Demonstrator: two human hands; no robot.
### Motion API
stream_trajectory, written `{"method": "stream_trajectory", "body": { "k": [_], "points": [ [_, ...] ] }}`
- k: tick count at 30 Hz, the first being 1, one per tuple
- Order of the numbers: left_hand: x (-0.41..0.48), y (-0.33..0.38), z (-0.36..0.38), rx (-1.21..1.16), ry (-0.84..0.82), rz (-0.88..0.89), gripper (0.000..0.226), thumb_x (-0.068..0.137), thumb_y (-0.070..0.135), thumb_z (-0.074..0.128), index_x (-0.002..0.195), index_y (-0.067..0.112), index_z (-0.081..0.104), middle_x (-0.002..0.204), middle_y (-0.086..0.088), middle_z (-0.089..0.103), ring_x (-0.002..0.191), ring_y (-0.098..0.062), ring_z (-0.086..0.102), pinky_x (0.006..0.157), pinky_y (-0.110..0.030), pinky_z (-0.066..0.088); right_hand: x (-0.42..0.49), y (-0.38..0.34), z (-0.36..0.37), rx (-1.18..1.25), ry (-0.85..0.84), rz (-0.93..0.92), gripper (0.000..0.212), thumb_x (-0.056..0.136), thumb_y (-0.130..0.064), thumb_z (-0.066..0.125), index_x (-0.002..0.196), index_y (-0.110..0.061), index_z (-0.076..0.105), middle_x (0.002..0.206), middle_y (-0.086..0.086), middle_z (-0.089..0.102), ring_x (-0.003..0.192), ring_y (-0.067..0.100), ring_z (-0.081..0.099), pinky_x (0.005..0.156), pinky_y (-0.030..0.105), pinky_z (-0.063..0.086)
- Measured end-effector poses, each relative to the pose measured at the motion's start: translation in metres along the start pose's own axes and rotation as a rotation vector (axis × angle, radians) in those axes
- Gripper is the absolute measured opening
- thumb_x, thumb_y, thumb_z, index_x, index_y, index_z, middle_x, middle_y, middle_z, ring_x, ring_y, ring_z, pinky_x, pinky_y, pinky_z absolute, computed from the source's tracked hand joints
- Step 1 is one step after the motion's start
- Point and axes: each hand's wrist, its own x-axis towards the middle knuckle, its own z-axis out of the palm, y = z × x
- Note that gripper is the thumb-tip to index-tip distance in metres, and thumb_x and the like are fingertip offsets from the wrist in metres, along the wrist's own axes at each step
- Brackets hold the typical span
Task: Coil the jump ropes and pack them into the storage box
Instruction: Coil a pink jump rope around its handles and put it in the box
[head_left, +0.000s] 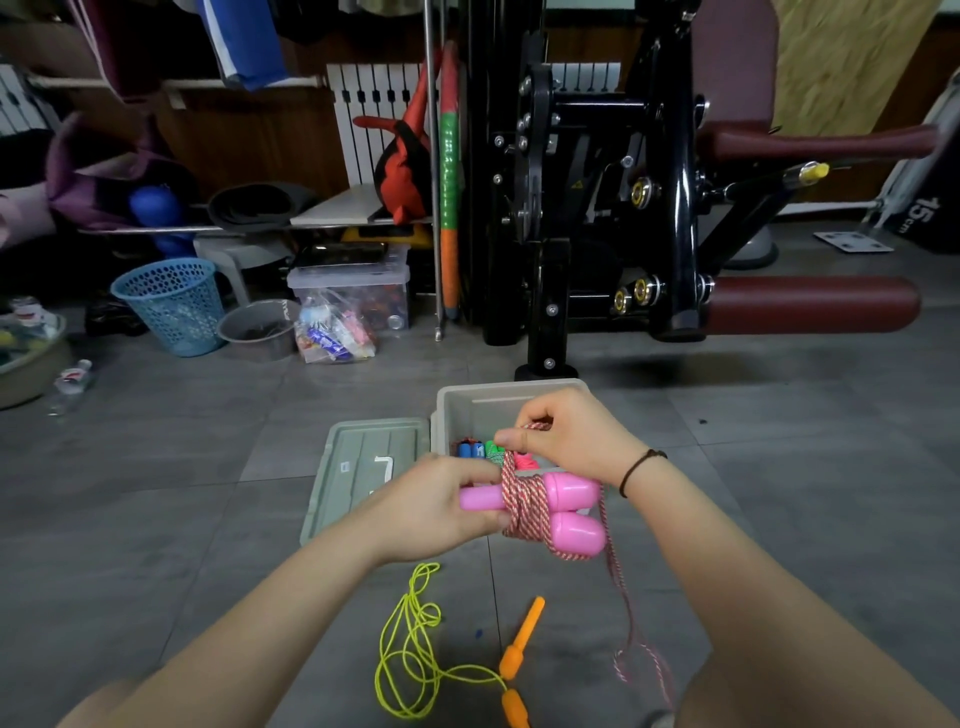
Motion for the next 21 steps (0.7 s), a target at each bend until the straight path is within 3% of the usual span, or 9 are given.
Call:
{"method": "stream_trajectory", "body": {
  "k": [3, 6, 8, 9, 11, 16, 18, 21],
  "points": [
    [-0.013, 0.003, -0.003, -0.156, -0.042, -0.006, 0.013, 0.076, 0.033, 0.051, 0.084, 0.023, 0.047, 0.064, -0.002, 0.061, 0.059, -0.013, 0.052, 0.058, -0.027, 0.042, 0.003, 0.005, 0.006, 0.11, -0.138, 0.066, 0.032, 0.081, -0.041, 0.068, 0.067, -0.011, 0.069, 0.059, 0.007, 0.059, 0.056, 0.007, 0.047, 0.057, 0.024, 0.039],
    [-0.02, 0.004, -0.01, -0.617, 0.035, 0.005, 0.022, 0.078, 0.038, 0.054, 0.079, 0.02, 0.041, 0.064, -0.011, 0.061, 0.051, -0.014, 0.042, 0.047, -0.021, 0.034, 0.003, 0.017, 0.006, 0.403, -0.153, 0.234, 0.03, 0.093, -0.02, 0.057, 0.064, -0.014, 0.055, 0.058, -0.003, 0.052, 0.053, 0.009, 0.046, 0.053, 0.023, 0.039],
    [-0.021, 0.001, -0.019, -0.851, 0.158, 0.024, 0.027, 0.078, 0.039, 0.057, 0.077, 0.018, 0.04, 0.067, -0.018, 0.06, 0.047, -0.012, 0.037, 0.044, -0.017, 0.03, 0.003, 0.023, 0.006, 0.349, -0.084, 0.281, 0.027, 0.094, -0.015, 0.051, 0.067, -0.012, 0.052, 0.062, 0.001, 0.049, 0.054, 0.011, 0.043, 0.05, 0.023, 0.038],
    [-0.021, -0.001, -0.024, -0.885, 0.226, 0.018, 0.026, 0.08, 0.039, 0.057, 0.078, 0.018, 0.041, 0.069, -0.018, 0.061, 0.047, -0.012, 0.035, 0.043, -0.017, 0.029, 0.003, 0.025, 0.008, 0.267, -0.064, 0.24, 0.029, 0.093, -0.026, 0.053, 0.068, -0.01, 0.053, 0.059, 0.002, 0.048, 0.05, 0.011, 0.039, 0.047, 0.022, 0.034],
    [-0.019, -0.006, -0.031, -0.826, 0.393, -0.031, 0.02, 0.086, 0.036, 0.054, 0.082, 0.018, 0.047, 0.068, -0.014, 0.062, 0.047, -0.013, 0.033, 0.043, -0.018, 0.026, -0.001, 0.018, 0.01, 0.227, -0.078, 0.195, 0.04, 0.094, -0.042, 0.05, 0.069, -0.011, 0.059, 0.05, -0.004, 0.043, 0.042, 0.006, 0.034, 0.043, 0.018, 0.028],
    [-0.01, -0.019, -0.036, -0.354, 0.759, -0.207, 0.01, 0.091, 0.027, 0.06, 0.083, 0.028, 0.064, 0.052, -0.002, 0.063, 0.046, -0.011, 0.053, 0.046, -0.022, 0.039, -0.018, -0.01, 0.02, 0.226, -0.215, 0.065, 0.022, 0.096, -0.028, 0.049, 0.087, -0.018, 0.066, 0.049, -0.014, 0.043, 0.043, -0.001, 0.037, 0.045, 0.009, 0.03],
    [-0.007, -0.021, -0.036, -0.158, 0.78, -0.228, 0.007, 0.089, 0.033, 0.061, 0.09, 0.029, 0.067, 0.055, 0.001, 0.064, 0.054, -0.009, 0.062, 0.057, -0.024, 0.049, -0.024, -0.019, 0.024, 0.206, -0.266, 0.036, 0.018, 0.096, -0.024, 0.05, 0.099, -0.015, 0.066, 0.046, -0.016, 0.047, 0.041, -0.002, 0.042, 0.043, 0.008, 0.031],
    [-0.001, -0.016, -0.03, 0.172, 0.703, -0.286, 0.024, 0.087, 0.05, 0.057, 0.1, 0.032, 0.066, 0.076, -0.007, 0.069, 0.079, -0.029, 0.066, 0.066, -0.033, 0.049, -0.032, -0.032, 0.023, 0.069, -0.271, -0.036, 0.024, 0.094, -0.031, 0.053, 0.1, -0.013, 0.068, 0.051, -0.01, 0.052, 0.045, -0.001, 0.048, 0.049, 0.02, 0.041]
  ]
}}
